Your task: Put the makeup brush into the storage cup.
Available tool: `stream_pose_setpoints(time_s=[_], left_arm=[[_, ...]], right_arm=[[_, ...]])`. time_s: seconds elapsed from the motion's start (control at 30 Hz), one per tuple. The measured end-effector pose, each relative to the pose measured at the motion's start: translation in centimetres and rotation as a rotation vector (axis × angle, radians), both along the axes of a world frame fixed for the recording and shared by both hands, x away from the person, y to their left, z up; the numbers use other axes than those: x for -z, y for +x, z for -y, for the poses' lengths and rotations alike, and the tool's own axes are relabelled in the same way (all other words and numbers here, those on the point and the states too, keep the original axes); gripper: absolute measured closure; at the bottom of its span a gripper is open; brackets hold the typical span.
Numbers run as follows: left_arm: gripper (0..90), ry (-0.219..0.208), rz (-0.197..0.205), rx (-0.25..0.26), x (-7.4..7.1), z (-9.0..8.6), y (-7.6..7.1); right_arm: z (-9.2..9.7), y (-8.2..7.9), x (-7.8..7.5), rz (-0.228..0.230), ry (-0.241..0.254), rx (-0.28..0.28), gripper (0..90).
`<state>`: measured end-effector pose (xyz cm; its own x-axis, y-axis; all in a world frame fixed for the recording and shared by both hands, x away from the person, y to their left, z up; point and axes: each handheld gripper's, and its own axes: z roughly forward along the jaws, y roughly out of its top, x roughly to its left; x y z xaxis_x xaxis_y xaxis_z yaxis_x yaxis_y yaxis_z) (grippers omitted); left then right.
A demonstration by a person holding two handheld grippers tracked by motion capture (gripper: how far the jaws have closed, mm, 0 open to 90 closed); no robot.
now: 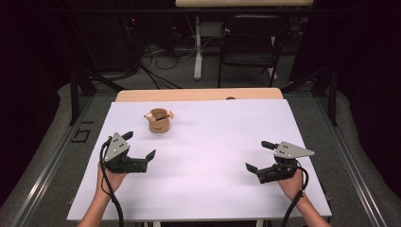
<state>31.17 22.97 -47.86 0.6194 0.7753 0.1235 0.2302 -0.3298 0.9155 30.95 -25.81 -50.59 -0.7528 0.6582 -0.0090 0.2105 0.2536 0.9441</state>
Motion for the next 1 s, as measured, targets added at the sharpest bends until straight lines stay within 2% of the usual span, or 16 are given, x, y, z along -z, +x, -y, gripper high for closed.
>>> stream_pose_setpoints(time_s=[0.1, 0.17, 0.23, 0.37, 0.47, 0.53, 0.57, 0.6, 0.77, 0.83, 0.87, 1.0], left_arm=[[0.1, -0.002, -0.009, -0.007, 0.6, -0.1, -0.6], [0.1, -0.007, -0.01, -0.02, 1.3, -0.4, -1.5], [0.1, -0.011, -0.004, -0.022, 1.5, -0.5, -1.8], [0.1, -0.057, 0.006, -0.015, 2.7, -1.3, -3.3], [0.0, -0.053, 0.003, -0.013, 3.6, -1.6, -4.1], [0.0, -0.056, -0.013, -0.028, 4.3, -1.7, -4.6], [0.0, -0.056, -0.013, -0.028, 4.3, -1.7, -4.6], [0.1, -0.059, -0.03, -0.037, 4.8, -1.8, -4.9], [0.1, -0.074, -0.04, -0.044, 5.7, -1.9, -5.1], [0.1, -0.052, -0.056, -0.039, 6.2, -1.6, -5.0], [0.1, -0.05, -0.053, -0.038, 6.3, -1.5, -5.0], [0.0, -0.049, -0.038, -0.037, 6.4, -1.5, -5.1]], right_arm=[[0.0, 0.0, 0.1, -0.011, -0.004, -0.004, 0.0], [-0.1, -0.1, 0.0, 0.002, 0.005, -0.005, 0.0], [-0.1, -0.2, -0.1, 0.008, 0.009, -0.012, 0.0], [0.2, -0.5, 0.1, 0.006, 0.017, -0.01, 0.0], [0.3, -1.0, 0.4, 0.015, 0.005, -0.005, 0.0], [0.6, -1.2, 0.4, 0.013, 0.001, 0.0, 0.0], [0.7, -1.4, 0.4, 0.013, 0.0, 0.0, 0.0], [0.9, -1.5, 0.4, 0.014, 0.007, 0.002, 0.0], [1.3, -2.1, 0.6, 0.012, 0.021, 0.015, 0.0], [1.6, -2.1, 1.0, -0.004, 0.026, 0.013, 0.0], [1.6, -2.2, 1.2, -0.022, 0.024, 0.006, 0.0], [1.4, -2.9, 2.1, -0.044, 0.006, 0.001, 0.0]])
